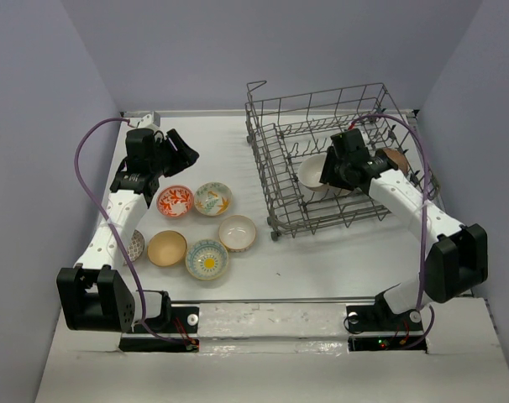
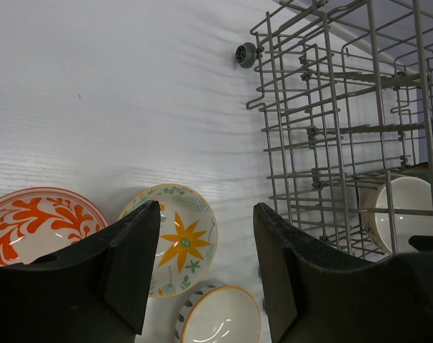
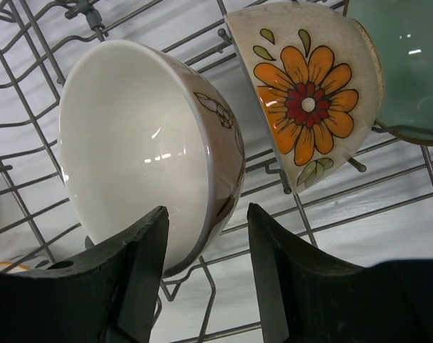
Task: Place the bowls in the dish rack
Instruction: Pick up the bowl from the dish rack.
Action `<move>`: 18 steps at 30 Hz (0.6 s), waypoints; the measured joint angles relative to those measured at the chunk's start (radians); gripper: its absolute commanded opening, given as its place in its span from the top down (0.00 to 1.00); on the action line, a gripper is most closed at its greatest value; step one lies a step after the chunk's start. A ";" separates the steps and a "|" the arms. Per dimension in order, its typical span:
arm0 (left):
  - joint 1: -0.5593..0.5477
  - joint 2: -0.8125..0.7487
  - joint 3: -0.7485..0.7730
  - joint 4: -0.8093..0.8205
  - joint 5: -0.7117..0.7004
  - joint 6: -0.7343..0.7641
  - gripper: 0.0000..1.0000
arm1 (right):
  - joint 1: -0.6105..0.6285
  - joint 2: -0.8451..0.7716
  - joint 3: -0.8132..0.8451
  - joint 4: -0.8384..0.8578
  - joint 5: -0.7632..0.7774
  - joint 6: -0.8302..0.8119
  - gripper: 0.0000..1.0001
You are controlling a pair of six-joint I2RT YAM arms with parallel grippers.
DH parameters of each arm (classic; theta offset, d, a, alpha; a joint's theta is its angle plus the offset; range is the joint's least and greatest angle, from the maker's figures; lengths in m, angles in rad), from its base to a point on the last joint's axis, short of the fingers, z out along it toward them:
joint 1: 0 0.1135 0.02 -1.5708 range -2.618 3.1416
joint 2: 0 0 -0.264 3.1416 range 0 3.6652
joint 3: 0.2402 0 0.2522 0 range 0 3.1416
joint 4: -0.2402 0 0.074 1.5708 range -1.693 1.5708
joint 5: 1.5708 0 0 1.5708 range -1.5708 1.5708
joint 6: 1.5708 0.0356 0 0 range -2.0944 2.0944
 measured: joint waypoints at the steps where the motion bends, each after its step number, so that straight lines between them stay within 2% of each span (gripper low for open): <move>1: 0.000 0.000 0.000 0.000 0.000 0.000 0.36 | 0.000 0.006 0.000 0.000 0.000 0.001 0.46; 18: 0.000 0.000 0.000 0.000 0.001 0.000 0.36 | 0.000 0.043 0.000 0.019 0.008 0.011 0.51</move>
